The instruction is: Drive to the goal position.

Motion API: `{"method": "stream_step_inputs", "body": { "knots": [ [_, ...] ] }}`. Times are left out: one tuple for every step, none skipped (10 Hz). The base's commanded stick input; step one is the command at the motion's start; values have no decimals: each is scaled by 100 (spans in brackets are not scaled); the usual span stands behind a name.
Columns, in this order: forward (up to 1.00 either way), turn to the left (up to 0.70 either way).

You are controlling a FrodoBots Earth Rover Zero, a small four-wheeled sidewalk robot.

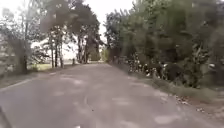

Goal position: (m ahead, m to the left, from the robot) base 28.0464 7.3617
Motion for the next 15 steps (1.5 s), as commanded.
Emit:
{"method": "stream_step_inputs", "body": {
  "knots": [
    [100, -1],
    [100, -1],
    [100, -1],
    [100, -1],
    [100, -1],
    [100, -1],
    [100, -1],
    [100, -2],
    [100, -3],
    [100, -11],
    [100, -12],
    [100, -12],
    [100, -12],
    [100, -12],
    [100, -12]
  ]
}}
